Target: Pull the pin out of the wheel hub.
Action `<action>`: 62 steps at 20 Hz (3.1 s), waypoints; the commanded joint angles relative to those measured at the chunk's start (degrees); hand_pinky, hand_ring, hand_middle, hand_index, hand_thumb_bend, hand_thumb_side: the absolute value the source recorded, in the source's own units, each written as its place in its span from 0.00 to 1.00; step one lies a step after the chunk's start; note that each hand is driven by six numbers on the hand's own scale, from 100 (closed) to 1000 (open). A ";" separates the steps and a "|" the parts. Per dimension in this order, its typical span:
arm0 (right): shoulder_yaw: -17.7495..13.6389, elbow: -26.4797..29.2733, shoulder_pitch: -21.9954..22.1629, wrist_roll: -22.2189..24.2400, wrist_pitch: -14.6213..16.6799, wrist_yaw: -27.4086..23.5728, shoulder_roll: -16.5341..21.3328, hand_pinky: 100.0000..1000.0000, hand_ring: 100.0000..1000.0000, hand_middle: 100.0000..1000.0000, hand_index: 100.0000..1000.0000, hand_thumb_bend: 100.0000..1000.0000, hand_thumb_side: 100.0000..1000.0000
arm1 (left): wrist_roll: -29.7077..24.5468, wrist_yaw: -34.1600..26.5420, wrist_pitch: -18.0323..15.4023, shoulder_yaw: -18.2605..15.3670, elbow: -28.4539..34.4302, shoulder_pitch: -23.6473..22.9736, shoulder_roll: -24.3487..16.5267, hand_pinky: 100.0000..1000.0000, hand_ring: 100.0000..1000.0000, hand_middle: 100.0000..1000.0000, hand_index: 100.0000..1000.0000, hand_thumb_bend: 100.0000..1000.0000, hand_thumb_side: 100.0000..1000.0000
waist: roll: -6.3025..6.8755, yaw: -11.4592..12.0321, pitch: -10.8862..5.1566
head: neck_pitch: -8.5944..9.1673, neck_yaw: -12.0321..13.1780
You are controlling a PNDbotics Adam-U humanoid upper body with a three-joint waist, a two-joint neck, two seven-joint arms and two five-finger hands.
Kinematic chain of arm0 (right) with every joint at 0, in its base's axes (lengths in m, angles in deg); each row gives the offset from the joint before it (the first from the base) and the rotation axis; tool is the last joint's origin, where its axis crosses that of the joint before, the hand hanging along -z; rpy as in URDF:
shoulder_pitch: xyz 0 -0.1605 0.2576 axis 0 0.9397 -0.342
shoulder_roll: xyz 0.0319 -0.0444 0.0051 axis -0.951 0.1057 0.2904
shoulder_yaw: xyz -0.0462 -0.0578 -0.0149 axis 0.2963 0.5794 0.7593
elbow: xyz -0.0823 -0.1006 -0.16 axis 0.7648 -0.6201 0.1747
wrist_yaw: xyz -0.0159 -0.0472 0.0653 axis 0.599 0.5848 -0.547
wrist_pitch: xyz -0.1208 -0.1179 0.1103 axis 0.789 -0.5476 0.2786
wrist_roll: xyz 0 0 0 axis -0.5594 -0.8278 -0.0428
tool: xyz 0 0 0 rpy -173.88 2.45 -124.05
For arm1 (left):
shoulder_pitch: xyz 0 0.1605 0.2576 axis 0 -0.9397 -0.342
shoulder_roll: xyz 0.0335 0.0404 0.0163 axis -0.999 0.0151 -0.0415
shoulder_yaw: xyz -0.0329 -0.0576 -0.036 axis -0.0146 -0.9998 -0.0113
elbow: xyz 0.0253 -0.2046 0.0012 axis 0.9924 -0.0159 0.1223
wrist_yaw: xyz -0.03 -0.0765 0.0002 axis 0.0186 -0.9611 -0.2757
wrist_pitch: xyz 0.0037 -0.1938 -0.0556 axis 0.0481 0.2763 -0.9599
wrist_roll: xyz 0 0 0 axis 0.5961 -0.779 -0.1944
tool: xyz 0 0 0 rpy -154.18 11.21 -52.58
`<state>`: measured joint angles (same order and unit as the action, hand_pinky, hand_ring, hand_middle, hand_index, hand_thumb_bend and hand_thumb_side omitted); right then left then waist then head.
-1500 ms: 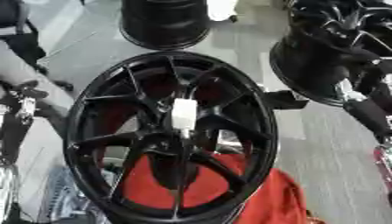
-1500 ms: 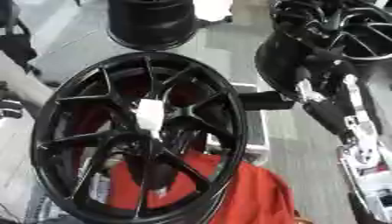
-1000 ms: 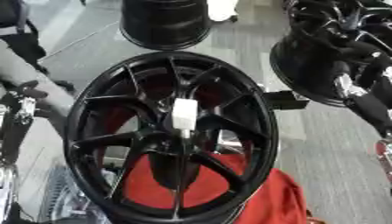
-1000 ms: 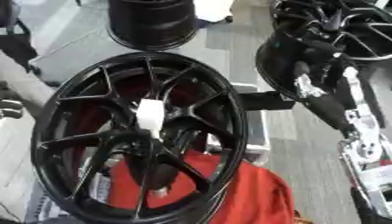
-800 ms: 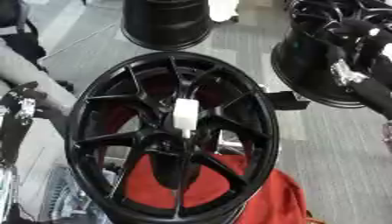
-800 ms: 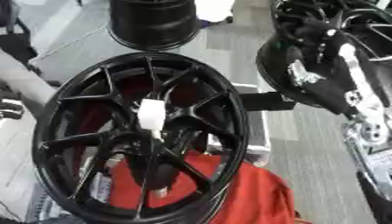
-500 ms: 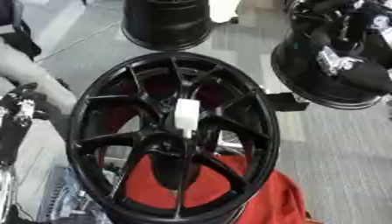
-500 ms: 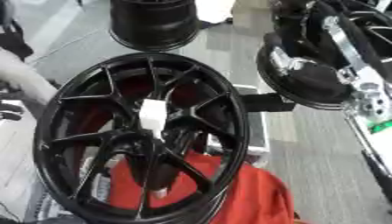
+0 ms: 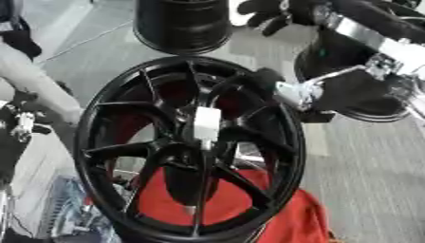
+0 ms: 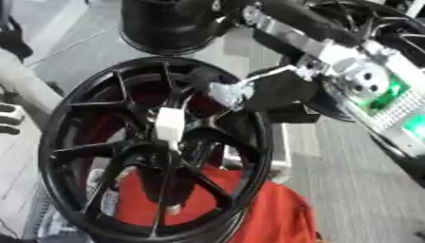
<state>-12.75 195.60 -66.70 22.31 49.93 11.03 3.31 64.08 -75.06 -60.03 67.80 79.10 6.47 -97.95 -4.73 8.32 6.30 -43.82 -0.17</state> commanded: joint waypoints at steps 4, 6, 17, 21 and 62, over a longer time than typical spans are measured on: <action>8.69 -6.51 -7.68 5.79 -0.80 0.70 -5.04 0.80 0.90 0.92 0.94 0.13 0.34 | -0.17 0.58 -0.14 0.02 0.95 0.58 -1.53 0.52 0.56 0.60 0.82 0.00 0.69 | 0.11 -0.07 -0.22 | -0.30 -0.11; 10.92 -8.87 -8.78 7.60 -0.01 2.27 -6.69 0.81 0.91 0.92 0.94 0.13 0.34 | -0.08 0.58 -0.14 -0.08 0.99 0.59 -1.59 0.52 0.56 0.60 0.82 0.00 0.69 | 0.10 0.01 -0.15 | -0.30 -0.23; 3.65 -14.82 -10.82 38.93 4.46 9.50 -13.28 0.83 0.93 0.92 0.95 0.13 0.35 | -0.26 0.71 -0.17 -0.06 1.00 0.84 -1.31 0.52 0.56 0.60 0.82 0.00 0.70 | 0.27 0.42 0.18 | 0.17 -0.60; 2.87 -16.27 -10.88 39.69 5.00 12.11 -13.94 0.84 0.94 0.92 0.95 0.13 0.35 | -0.30 0.70 -0.16 -0.03 0.99 0.89 -1.29 0.52 0.56 0.60 0.82 0.00 0.70 | 0.23 0.52 0.21 | 0.21 -0.63; 0.90 -30.66 -9.65 39.74 11.90 22.28 -18.26 0.59 0.64 0.72 0.85 0.08 0.28 | -0.50 0.58 -0.34 -0.04 1.01 0.91 -1.09 0.52 0.56 0.60 0.83 0.00 0.70 | 0.68 0.60 0.41 | 0.75 -0.83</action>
<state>-11.24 164.55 -75.41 62.06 61.66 33.39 -16.12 63.67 -74.62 -60.28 67.85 79.10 6.69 -98.36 -4.62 8.95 7.39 -43.70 -1.15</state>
